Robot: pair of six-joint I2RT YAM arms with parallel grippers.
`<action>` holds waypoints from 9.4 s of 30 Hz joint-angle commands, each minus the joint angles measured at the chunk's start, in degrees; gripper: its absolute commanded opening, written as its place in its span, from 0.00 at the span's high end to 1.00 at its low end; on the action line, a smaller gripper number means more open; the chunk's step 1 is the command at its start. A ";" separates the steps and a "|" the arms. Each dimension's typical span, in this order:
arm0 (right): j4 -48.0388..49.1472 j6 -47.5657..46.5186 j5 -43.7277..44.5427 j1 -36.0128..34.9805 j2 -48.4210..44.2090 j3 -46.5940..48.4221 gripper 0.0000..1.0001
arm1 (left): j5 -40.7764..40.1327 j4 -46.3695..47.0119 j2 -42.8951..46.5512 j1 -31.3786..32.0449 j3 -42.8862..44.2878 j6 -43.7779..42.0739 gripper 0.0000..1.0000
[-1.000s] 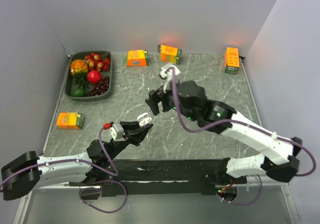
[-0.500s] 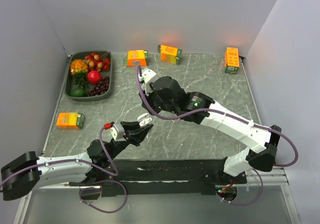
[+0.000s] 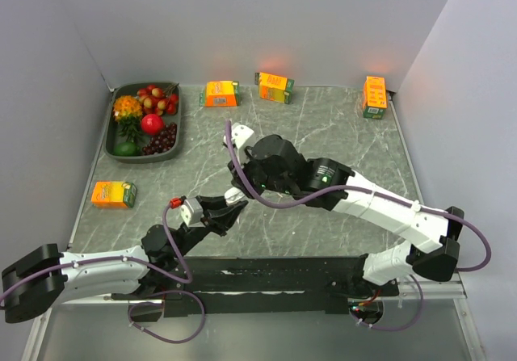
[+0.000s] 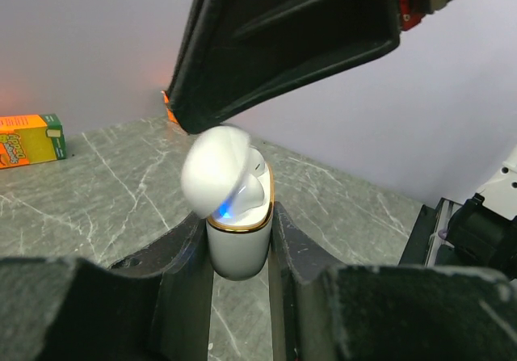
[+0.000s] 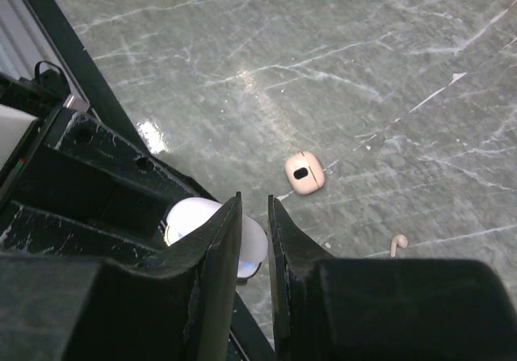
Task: Insert the wireless bluetooth earbuds into the charging case
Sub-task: Close the charging case, then place the charging case at the center of the board, then pick up the charging case at the center of the board, then open the charging case.
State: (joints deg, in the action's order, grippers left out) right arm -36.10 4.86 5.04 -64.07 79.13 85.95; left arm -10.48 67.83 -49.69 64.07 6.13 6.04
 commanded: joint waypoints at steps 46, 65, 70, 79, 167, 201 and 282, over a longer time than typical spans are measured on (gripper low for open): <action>10.34 13.86 8.23 16.43 -24.02 -26.98 0.21 | 40.63 -73.27 -73.96 -44.47 76.91 35.89 0.99; 10.96 14.03 7.88 17.58 -25.34 -29.08 0.21 | 40.54 -78.29 -74.59 -45.88 74.91 33.86 0.51; 10.96 14.38 7.71 17.58 -25.34 -29.18 0.21 | 40.10 -78.11 -71.78 -45.97 71.57 33.51 0.46; 11.22 14.47 7.09 17.49 -25.17 -28.91 0.21 | 37.56 -82.59 -61.34 -46.14 65.95 30.87 0.46; 11.05 21.15 6.48 19.69 -22.18 -36.91 0.01 | -14.83 -93.14 -47.78 -12.74 47.57 40.45 0.24; 10.52 21.42 7.09 19.60 -22.80 -36.91 0.01 | -10.09 -90.42 -42.78 -12.22 43.88 39.40 0.99; -6.79 7.79 -6.71 6.42 6.74 1.77 0.67 | -2.88 -10.00 -0.76 -3.60 5.82 -15.89 0.99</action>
State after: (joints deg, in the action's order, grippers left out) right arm -43.27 12.75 -1.58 -57.39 85.60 86.67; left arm -13.39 55.72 -51.72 60.10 10.00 -9.82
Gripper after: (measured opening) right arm 0.366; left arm 0.581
